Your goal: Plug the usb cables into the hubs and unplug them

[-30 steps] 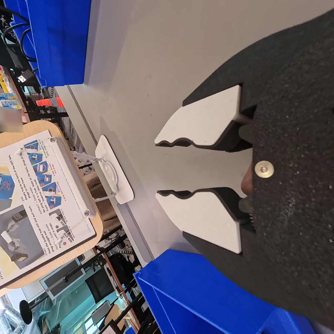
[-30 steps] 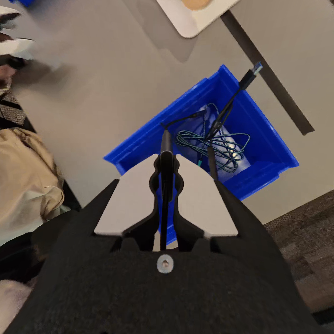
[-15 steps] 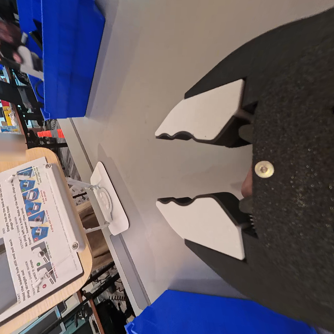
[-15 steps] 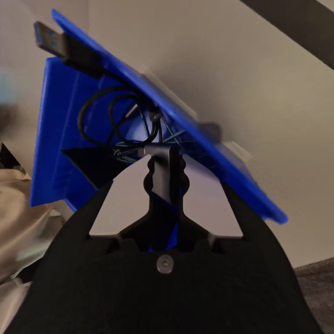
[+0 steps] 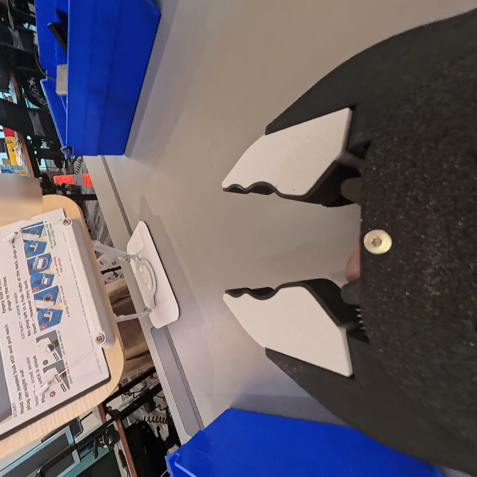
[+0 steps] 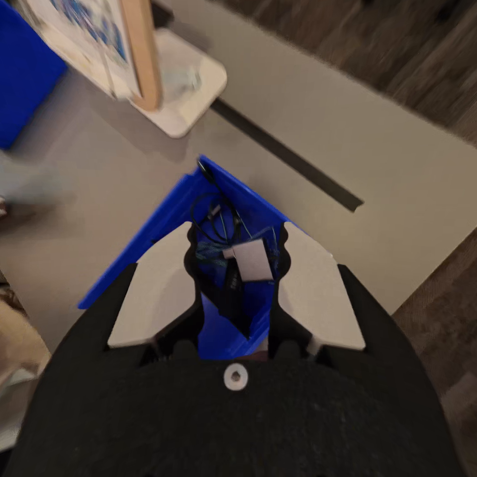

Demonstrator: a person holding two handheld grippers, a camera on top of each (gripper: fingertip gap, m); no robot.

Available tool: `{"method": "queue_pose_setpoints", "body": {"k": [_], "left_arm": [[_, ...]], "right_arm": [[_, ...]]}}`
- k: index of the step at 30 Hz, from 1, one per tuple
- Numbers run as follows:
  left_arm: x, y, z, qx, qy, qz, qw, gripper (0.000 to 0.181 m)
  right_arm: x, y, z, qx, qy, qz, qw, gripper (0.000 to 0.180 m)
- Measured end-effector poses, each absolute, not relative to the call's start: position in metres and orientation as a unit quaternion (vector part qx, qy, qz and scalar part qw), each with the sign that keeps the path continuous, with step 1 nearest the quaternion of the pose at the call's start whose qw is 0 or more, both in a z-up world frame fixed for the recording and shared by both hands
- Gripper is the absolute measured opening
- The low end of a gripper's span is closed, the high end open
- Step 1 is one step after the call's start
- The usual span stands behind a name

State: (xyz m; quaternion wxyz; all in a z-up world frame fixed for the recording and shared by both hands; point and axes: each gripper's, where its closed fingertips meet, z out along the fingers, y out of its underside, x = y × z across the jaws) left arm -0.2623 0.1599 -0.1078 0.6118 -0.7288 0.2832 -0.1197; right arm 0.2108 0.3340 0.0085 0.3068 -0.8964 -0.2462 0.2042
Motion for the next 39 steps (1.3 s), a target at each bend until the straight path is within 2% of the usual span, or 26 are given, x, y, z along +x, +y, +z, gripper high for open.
{"method": "queue_pose_setpoints", "body": {"k": [4,7,14,20,22,24,26,28,39], "left_arm": [[-0.27,0.165,-0.105,-0.731,0.261,-0.102,0.623,0.07],[-0.277,0.17,-0.1,-0.728,0.242,-0.076,0.636,0.07],[-0.293,0.184,-0.099,-0.741,0.192,-0.031,0.643,0.07],[-0.308,0.192,-0.102,-0.762,0.131,-0.058,0.631,0.069],[-0.311,0.192,-0.101,-0.762,0.123,-0.06,0.633,0.068],[-0.312,0.191,-0.101,-0.762,0.123,-0.061,0.633,0.067],[-0.31,0.191,-0.101,-0.762,0.128,-0.064,0.632,0.063],[-0.307,0.191,-0.103,-0.765,0.136,-0.064,0.627,0.059],[-0.307,0.192,-0.108,-0.77,0.144,-0.04,0.62,0.066]], "right_arm": [[0.162,0.303,0.087,-0.817,-0.234,0.204,0.485,0.046],[0.106,0.257,0.083,-0.793,-0.216,0.173,0.543,0.052],[-0.045,0.166,-0.014,-0.763,-0.153,0.235,0.582,0.056],[-0.091,0.151,-0.087,-0.763,-0.142,0.126,0.618,0.057],[-0.093,0.149,-0.097,-0.749,-0.134,0.105,0.64,0.049],[-0.092,0.15,-0.101,-0.753,-0.14,0.073,0.639,0.052],[-0.093,0.147,-0.095,-0.735,-0.147,0.068,0.659,0.044],[-0.094,0.148,-0.098,-0.743,-0.145,0.078,0.649,0.049],[-0.09,0.146,-0.095,-0.737,-0.135,0.094,0.655,0.049]]}}
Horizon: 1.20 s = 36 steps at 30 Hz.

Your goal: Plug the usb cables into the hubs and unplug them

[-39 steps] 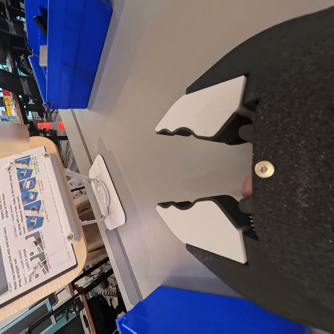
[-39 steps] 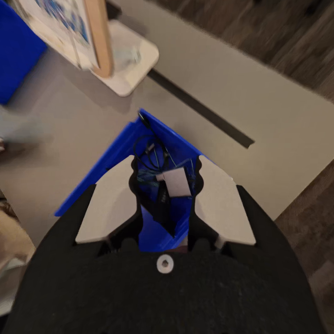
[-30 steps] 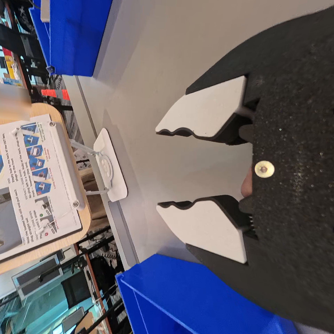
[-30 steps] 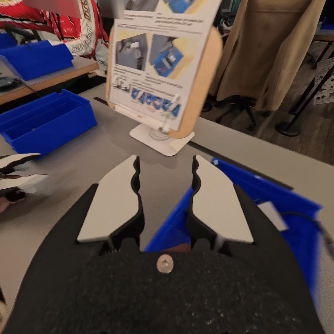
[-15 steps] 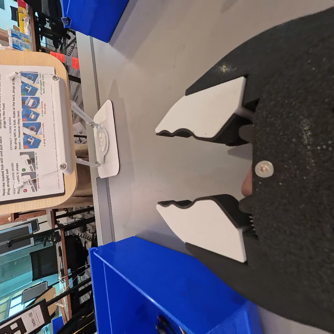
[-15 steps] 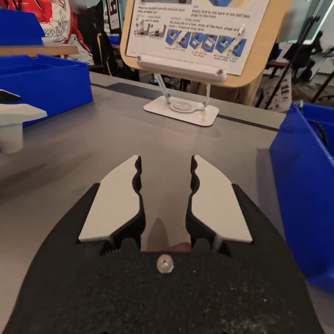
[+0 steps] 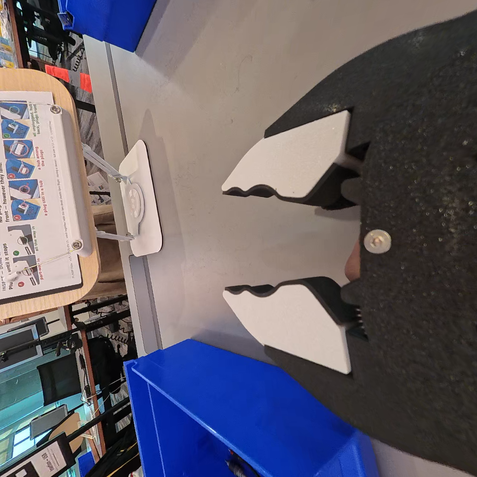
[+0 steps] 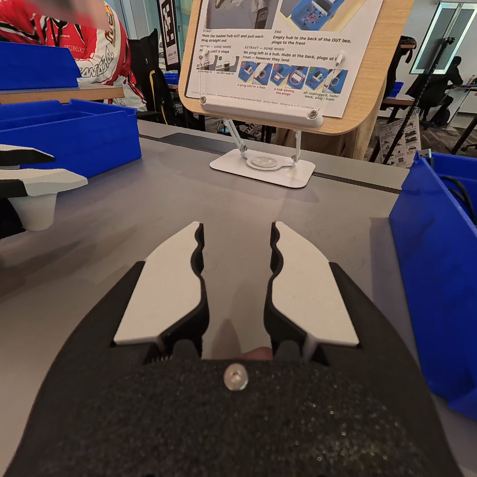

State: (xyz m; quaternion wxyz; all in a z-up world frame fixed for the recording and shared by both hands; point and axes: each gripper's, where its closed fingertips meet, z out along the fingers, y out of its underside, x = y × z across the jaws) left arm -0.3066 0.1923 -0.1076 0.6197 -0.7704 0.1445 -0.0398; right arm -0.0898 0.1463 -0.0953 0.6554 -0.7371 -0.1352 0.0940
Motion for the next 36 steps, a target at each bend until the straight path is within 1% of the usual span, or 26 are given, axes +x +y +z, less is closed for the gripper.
{"method": "queue_pose_setpoints", "body": {"k": [4,6,13,16,19,22,26,27,29,31,33,34,36], "left_arm": [[-0.304,0.193,-0.111,-0.777,0.153,-0.046,0.609,0.067],[-0.303,0.194,-0.114,-0.782,0.156,-0.048,0.601,0.069],[-0.301,0.194,-0.115,-0.783,0.161,-0.049,0.599,0.069],[-0.301,0.194,-0.116,-0.783,0.164,-0.046,0.598,0.069],[-0.298,0.194,-0.118,-0.785,0.175,-0.037,0.593,0.069],[-0.294,0.194,-0.12,-0.783,0.19,-0.022,0.592,0.069],[-0.291,0.193,-0.122,-0.78,0.206,-0.005,0.59,0.069],[-0.29,0.193,-0.122,-0.78,0.208,-0.004,0.59,0.069],[-0.29,0.193,-0.122,-0.78,0.208,-0.005,0.59,0.069],[-0.29,0.193,-0.122,-0.781,0.206,-0.008,0.589,0.069],[-0.291,0.193,-0.122,-0.782,0.206,-0.009,0.588,0.069],[-0.29,0.193,-0.122,-0.782,0.206,-0.01,0.588,0.069],[-0.29,0.191,-0.12,-0.776,0.206,-0.008,0.596,0.069]], "right_arm": [[-0.082,0.135,-0.093,-0.75,-0.111,0.146,0.636,0.051],[-0.061,0.122,-0.078,-0.738,-0.09,0.151,0.652,0.05],[0.019,0.114,-0.045,-0.715,-0.025,0.094,0.692,0.053],[0.057,0.111,-0.046,-0.709,0.017,0.051,0.703,0.053],[0.083,0.116,-0.071,-0.747,0.051,0.032,0.662,0.058],[0.073,0.126,-0.096,-0.786,0.038,0.059,0.614,0.061],[0.041,0.13,-0.115,-0.815,0.003,0.102,0.571,0.055],[0.038,0.131,-0.117,-0.817,0.002,0.095,0.569,0.06],[0.027,0.132,-0.119,-0.819,-0.01,0.091,0.566,0.064],[0.002,0.131,-0.12,-0.82,-0.035,0.14,0.554,0.061],[-0.025,0.126,-0.122,-0.821,-0.071,0.2,0.529,0.042],[-0.03,0.124,-0.121,-0.822,-0.069,0.208,0.526,0.047],[-0.025,0.118,-0.11,-0.813,-0.07,0.187,0.547,0.05]]}}
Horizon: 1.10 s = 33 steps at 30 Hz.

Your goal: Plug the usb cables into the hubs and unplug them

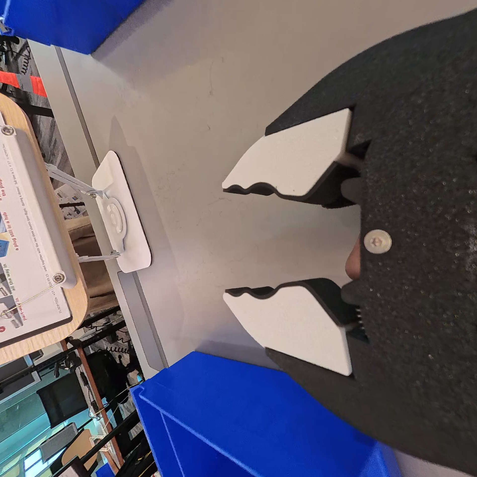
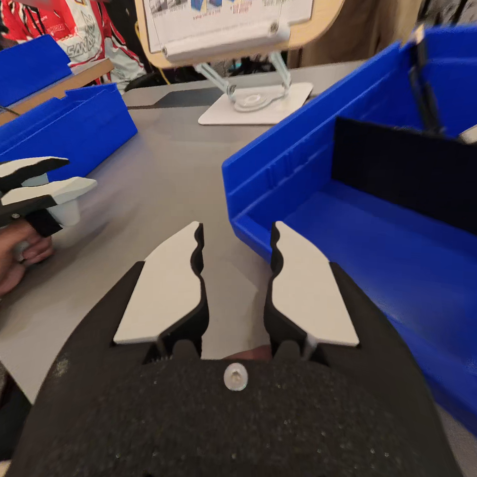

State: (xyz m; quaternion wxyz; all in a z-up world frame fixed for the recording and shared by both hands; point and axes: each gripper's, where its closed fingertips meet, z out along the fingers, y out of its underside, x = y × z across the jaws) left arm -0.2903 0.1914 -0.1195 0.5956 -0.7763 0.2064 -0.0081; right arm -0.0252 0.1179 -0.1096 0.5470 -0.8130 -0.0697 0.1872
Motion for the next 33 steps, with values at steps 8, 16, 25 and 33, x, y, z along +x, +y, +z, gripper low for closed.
{"method": "queue_pose_setpoints", "body": {"k": [8,16,25,33], "left_arm": [[-0.198,0.156,-0.107,-0.745,0.273,-0.12,0.596,0.068],[-0.065,0.163,-0.101,-0.74,0.314,-0.195,0.563,0.067],[-0.019,0.193,-0.125,-0.791,0.281,-0.145,0.524,0.003],[-0.055,0.146,-0.088,-0.758,0.263,-0.115,0.586,0.003]], "right_arm": [[0.076,0.06,-0.064,-0.754,0.023,0.027,0.656,0.05],[0.114,0.086,-0.117,-0.796,0.094,-0.017,0.598,0.049],[0.146,0.099,-0.129,-0.816,0.158,-0.001,0.556,0.012],[0.123,0.076,-0.111,-0.801,0.138,-0.006,0.582,0.004]]}}
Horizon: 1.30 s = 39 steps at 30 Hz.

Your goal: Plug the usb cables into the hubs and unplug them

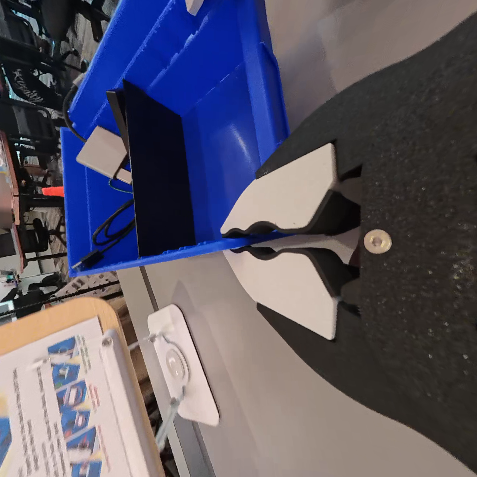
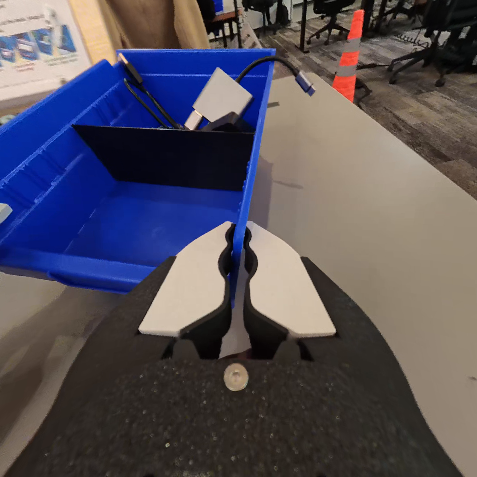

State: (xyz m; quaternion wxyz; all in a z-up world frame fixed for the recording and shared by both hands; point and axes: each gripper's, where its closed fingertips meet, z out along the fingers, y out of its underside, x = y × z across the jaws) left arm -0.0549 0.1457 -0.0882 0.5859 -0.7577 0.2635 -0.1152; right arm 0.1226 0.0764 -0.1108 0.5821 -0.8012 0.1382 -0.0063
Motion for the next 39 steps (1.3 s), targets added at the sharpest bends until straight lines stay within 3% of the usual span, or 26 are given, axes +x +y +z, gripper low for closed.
{"method": "queue_pose_setpoints", "body": {"k": [8,19,26,29,31,35,39], "left_arm": [[-0.188,0.114,-0.074,-0.766,0.204,-0.061,0.607,0.004],[-0.344,0.148,-0.097,-0.801,0.114,-0.037,0.586,0.004],[-0.359,0.155,-0.117,-0.799,0.114,-0.048,0.588,0.005],[-0.354,0.149,-0.116,-0.792,0.145,-0.047,0.591,0.027],[-0.353,0.135,-0.109,-0.785,0.152,-0.062,0.598,0.043],[-0.387,0.094,-0.088,-0.765,0.142,-0.064,0.624,0.036],[-0.493,0.106,-0.087,-0.796,0.07,0.005,0.601,0.025]], "right_arm": [[-0.001,0.083,-0.096,-0.806,0.036,0.05,0.589,0.004],[-0.156,0.146,-0.115,-0.827,-0.057,0.098,0.551,0.006],[-0.17,0.153,-0.123,-0.823,-0.068,0.083,0.558,0.007],[-0.169,0.153,-0.123,-0.813,-0.075,0.102,0.568,0.012],[-0.167,0.148,-0.119,-0.805,-0.081,0.116,0.576,0.03],[-0.151,0.119,-0.108,-0.782,-0.1,0.121,0.603,0.039],[-0.147,0.086,-0.107,-0.769,-0.128,0.155,0.607,0.037]]}}
